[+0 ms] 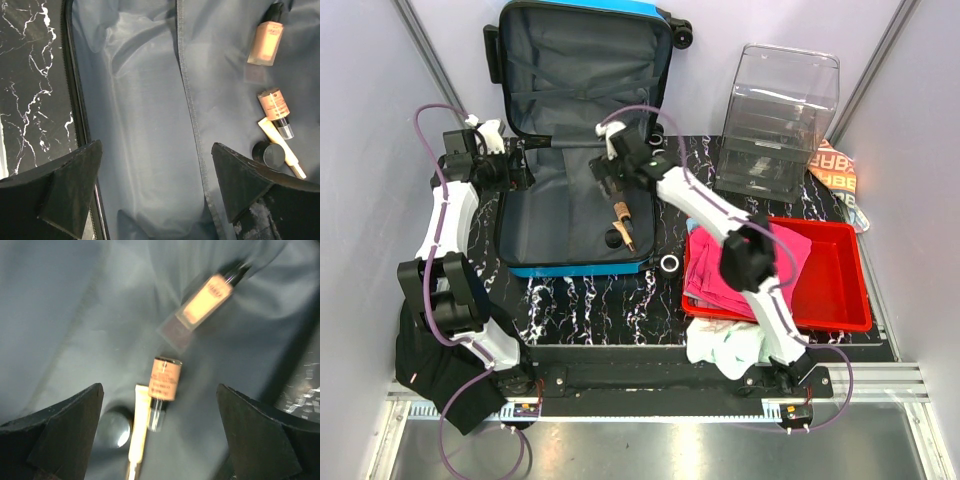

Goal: Open, take out, and arrange the luggage

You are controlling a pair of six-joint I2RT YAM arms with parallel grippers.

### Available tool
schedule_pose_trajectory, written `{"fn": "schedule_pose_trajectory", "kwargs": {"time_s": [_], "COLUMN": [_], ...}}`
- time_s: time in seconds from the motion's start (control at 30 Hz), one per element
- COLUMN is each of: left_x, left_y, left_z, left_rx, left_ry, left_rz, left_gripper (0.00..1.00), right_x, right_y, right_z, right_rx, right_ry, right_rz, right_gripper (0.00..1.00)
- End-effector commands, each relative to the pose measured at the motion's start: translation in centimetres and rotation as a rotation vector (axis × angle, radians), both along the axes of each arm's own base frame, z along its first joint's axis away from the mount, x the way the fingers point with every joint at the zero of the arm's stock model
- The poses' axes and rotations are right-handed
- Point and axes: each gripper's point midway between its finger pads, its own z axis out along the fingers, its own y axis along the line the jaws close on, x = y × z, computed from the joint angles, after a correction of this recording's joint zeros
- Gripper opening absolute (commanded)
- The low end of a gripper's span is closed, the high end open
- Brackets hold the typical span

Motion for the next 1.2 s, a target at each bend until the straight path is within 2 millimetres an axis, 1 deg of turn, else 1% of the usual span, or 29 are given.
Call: {"fn": "schedule_pose_trajectory", "kwargs": {"time_s": [0.0,0.03,0.07,0.1,0.13,0.17,0.2,0.23,0.3,0.33,0.4,0.43,0.5,0.53,0.6,0.67,0.7,0.73,0.77,0.8,0.83,0.87,0.9,0.93,1.0,1.03,1.1,1.13,1.17], "left_x": [0.0,0.0,-0.1,0.0,-0.1,-0.1,0.0,0.0,0.0,0.0,-0.1,-0.1,-0.2,-0.2,-0.2,-0.2,-0.3,-0.3,-0.3,-0.3,-0.3,-0.3,-0.3,-0.3,-0.4,-0.4,-0.3,-0.4,-0.4], "left_y": [0.7,0.6,0.4,0.5,0.5,0.4,0.4,0.3,0.1,0.1,0.0,-0.1,-0.1,-0.1,-0.2,-0.2,-0.2,-0.1,-0.2,-0.2,-0.2,-0.2,-0.3,-0.3,-0.3,-0.3,-0.3,-0.3,-0.3], "left_z": [1.6,1.5,1.6,1.6,1.6,1.6,1.6,1.6,1.4,1.4,1.4,1.5,1.6,1.6,1.6,1.8,1.8,1.8,1.8,1.8,1.8,1.7,1.8,1.7,1.7,1.7,1.8,1.9,1.8], "left_rx": [0.044,0.039,0.036,0.034,0.033,0.03,0.027,0.022,0.011,0.008,0.002,0.0,-0.003,0.0,-0.005,-0.005,-0.007,-0.008,-0.01,-0.01,-0.012,-0.014,-0.015,-0.016,-0.019,-0.017,-0.018,-0.019,-0.018], "left_ry": [-0.053,-0.052,-0.055,-0.055,-0.053,-0.054,-0.054,-0.054,-0.049,-0.049,-0.049,-0.051,-0.053,-0.053,-0.055,-0.058,-0.056,-0.057,-0.056,-0.058,-0.057,-0.056,-0.057,-0.056,-0.056,-0.056,-0.058,-0.059,-0.058], "left_rz": [0.003,0.0,-0.008,-0.005,-0.006,-0.01,-0.011,-0.012,-0.017,-0.019,-0.022,-0.023,-0.026,-0.028,-0.03,-0.028,-0.028,-0.026,-0.028,-0.03,-0.029,-0.032,-0.033,-0.034,-0.033,-0.033,-0.034,-0.035,-0.036], "left_gripper": [0.95,0.95,0.95,0.96,0.96,0.96,0.96,0.96,0.96,0.96,0.96,0.96,0.96,0.96,0.96,0.96,0.96,0.96,0.96,0.96,0.96,0.96,0.96,0.96,0.96,0.96,0.96,0.96,0.96], "right_x": [-0.5,-0.4,-0.3,-0.3,-0.4,-0.4,-0.4,-0.4,-0.3,-0.2,-0.1,-0.1,0.1,0.2,0.2,-0.1,-0.2,-0.4,-0.5,-0.5,-0.5,-0.6,-0.7,-0.7,-1.3,-1.5,-1.7,-1.9,-2.1], "right_y": [-0.5,-0.4,-0.4,-0.3,-0.3,-0.2,-0.2,-0.1,-0.1,-0.1,0.0,0.3,0.8,1.0,1.1,1.0,1.1,1.0,1.1,1.1,1.3,1.6,1.8,2.1,2.9,3.1,2.8,2.0,1.6], "right_z": [-3.1,-5.1,-5.2,-5.8,-7.0,-7.4,-7.9,-9.0,-10.0,-11.1,-12.1,-12.7,-13.3,-13.9,-14.5,-14.9,-14.7,-14.2,-13.5,-12.7,-10.4,-9.1,-7.7,-4.4,-0.8,2.9,6.4,9.4,10.5], "right_rx": [-0.13,-0.162,-0.17,-0.175,-0.186,-0.185,-0.187,-0.196,-0.206,-0.216,-0.22,-0.219,-0.206,-0.206,-0.211,-0.213,-0.21,-0.208,-0.198,-0.191,-0.164,-0.141,-0.12,-0.078,-0.017,0.025,0.044,0.046,0.054], "right_ry": [0.091,0.114,0.111,0.117,0.135,0.138,0.143,0.155,0.162,0.171,0.183,0.188,0.194,0.195,0.201,0.217,0.22,0.222,0.221,0.212,0.187,0.178,0.165,0.118,0.078,0.01,-0.069,-0.139,-0.159], "right_rz": [-0.096,-0.103,-0.11,-0.114,-0.121,-0.122,-0.124,-0.127,-0.131,-0.133,-0.129,-0.123,-0.112,-0.109,-0.108,-0.105,-0.103,-0.1,-0.096,-0.091,-0.086,-0.067,-0.055,-0.031,0.04,0.089,0.14,0.164,0.193], "right_gripper": [1.0,1.0,0.98,0.94,0.93,0.9,0.85,0.84,0.82,0.81,0.77,0.71,0.62,0.54,0.53,0.45,0.37,0.31,0.2,0.17,0.13,0.08,0.05,0.03,0.0,0.0,0.0,0.0,0.0]}}
